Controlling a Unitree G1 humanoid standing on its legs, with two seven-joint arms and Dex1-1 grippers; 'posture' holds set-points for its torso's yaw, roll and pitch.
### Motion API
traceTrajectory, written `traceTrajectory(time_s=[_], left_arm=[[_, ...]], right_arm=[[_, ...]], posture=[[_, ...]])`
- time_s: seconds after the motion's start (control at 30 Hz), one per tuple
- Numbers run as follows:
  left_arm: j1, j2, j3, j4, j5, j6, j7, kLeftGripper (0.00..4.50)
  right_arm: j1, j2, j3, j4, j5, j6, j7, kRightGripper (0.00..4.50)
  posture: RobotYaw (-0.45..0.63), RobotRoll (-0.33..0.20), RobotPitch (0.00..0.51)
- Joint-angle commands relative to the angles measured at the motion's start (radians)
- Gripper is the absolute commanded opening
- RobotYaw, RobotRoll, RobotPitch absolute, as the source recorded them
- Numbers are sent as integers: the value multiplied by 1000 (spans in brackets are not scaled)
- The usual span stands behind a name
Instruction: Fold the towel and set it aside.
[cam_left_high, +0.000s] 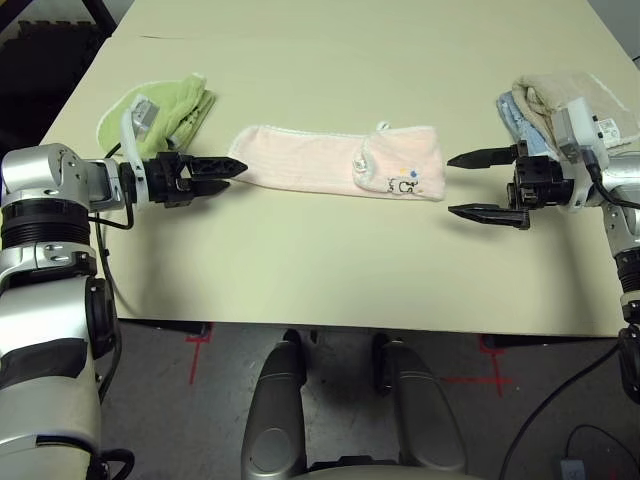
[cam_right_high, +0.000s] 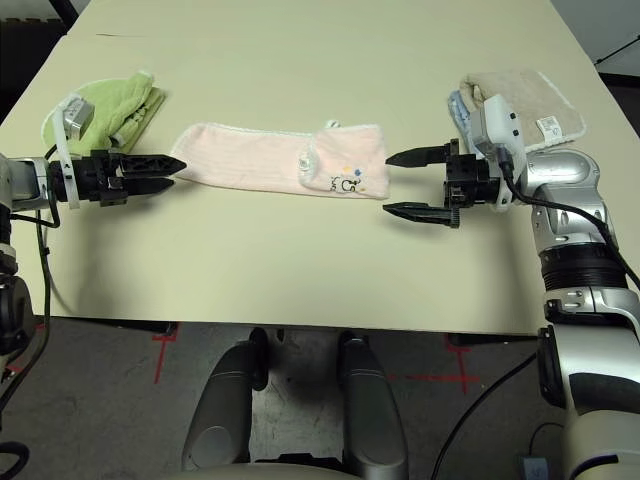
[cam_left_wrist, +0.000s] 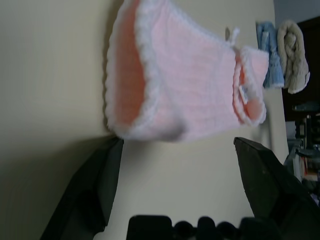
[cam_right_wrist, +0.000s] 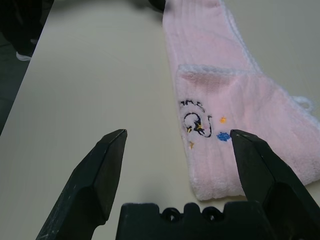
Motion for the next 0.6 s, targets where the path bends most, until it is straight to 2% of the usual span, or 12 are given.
traceTrajectory(time_s=[0.03, 0.3, 0.4, 0.6], left_arm=[[-17, -12, 34, 41, -11, -27, 56, 4500], [-32, -31, 51, 77, -19, -69, 101, 4500], [-32, -32, 48, 83, -18, -78, 106, 3971], [-28, -31, 51, 94, -14, -90, 122, 1871]], right_arm=[[10, -8, 5, -15, 6, 0, 1, 4485], [14, -13, 4, -19, 4, -1, -2, 4485], [15, -14, 4, -21, 4, -2, -3, 4500], [16, -16, 4, -25, 4, -2, -3, 4500]], posture=[[5, 0, 255], [-5, 0, 254], [-7, 0, 253], [-8, 0, 250]])
